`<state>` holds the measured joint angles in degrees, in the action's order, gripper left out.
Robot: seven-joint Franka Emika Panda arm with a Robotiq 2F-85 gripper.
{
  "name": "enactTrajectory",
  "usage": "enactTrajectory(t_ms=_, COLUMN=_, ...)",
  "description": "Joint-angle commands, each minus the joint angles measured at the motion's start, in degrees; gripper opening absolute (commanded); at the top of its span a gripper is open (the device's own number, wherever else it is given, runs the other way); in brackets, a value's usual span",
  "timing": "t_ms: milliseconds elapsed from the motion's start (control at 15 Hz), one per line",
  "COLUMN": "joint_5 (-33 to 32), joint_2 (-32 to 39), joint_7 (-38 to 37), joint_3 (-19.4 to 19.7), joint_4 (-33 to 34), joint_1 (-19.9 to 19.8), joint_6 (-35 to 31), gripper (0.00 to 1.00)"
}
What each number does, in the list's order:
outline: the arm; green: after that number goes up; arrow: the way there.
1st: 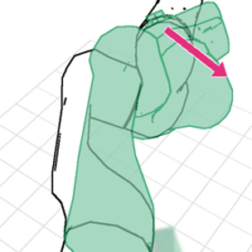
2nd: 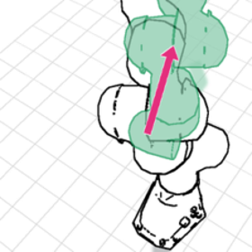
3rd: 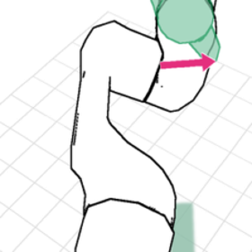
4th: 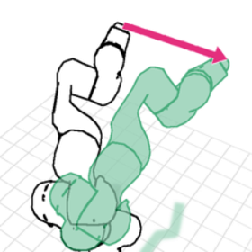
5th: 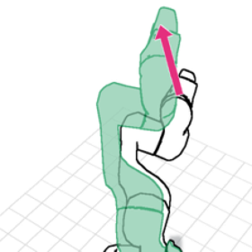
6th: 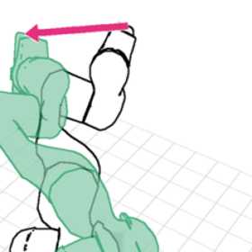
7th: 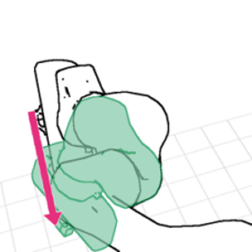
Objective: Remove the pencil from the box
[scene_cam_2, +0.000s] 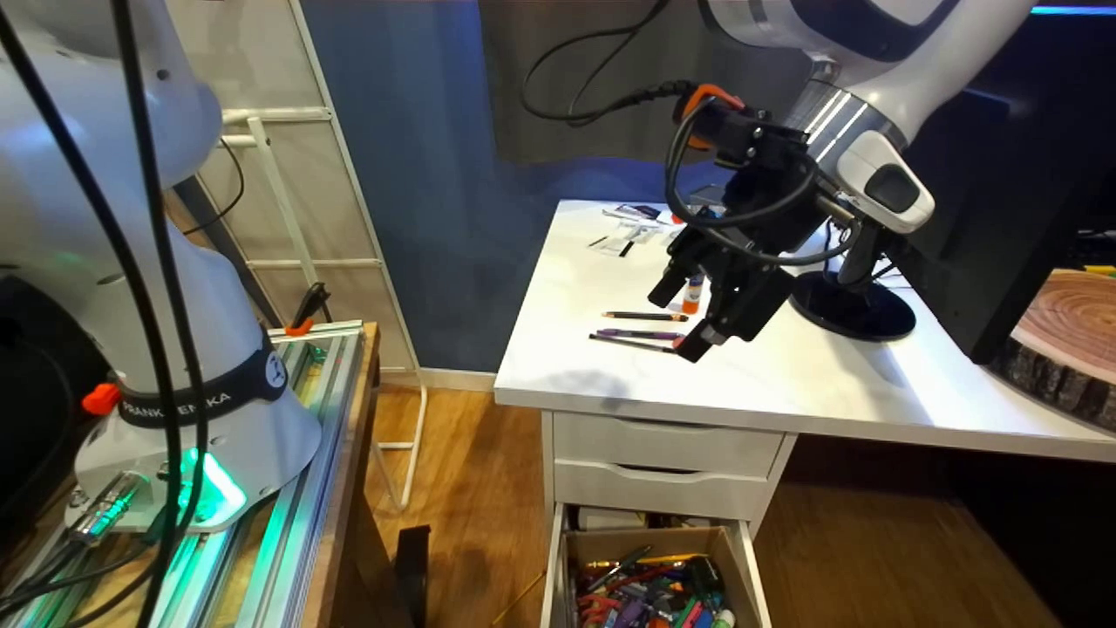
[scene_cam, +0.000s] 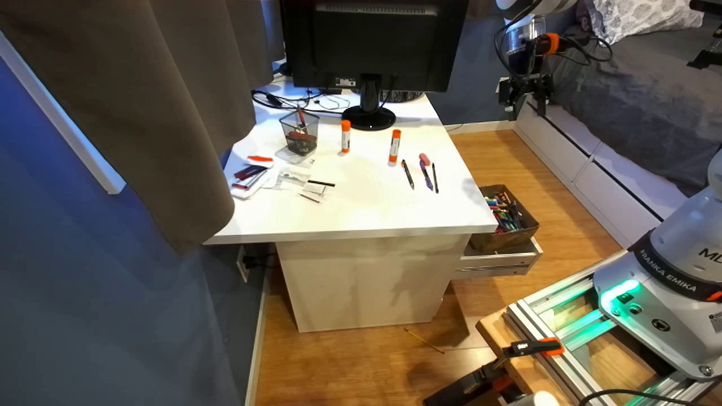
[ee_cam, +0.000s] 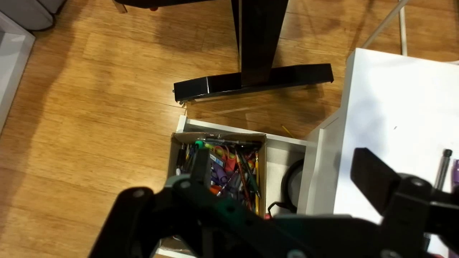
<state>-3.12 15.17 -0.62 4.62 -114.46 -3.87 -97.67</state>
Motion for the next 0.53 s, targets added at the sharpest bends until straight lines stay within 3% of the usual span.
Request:
enactTrajectory(t_ms=0, joint_5=0.0, joint_2=0.0, joint_7=0.0, joint_3=-0.2, joint_4=0.1, joint_1=-0.2, joint_6=0.1, gripper=1.0)
enactTrajectory(t_ms=467, joint_5=9.1, joint_2=18.6, joint_7=8.6, joint_3=0.2, joint_4=5.4, joint_1=-7.2, joint_6=-12.1, gripper=1.0)
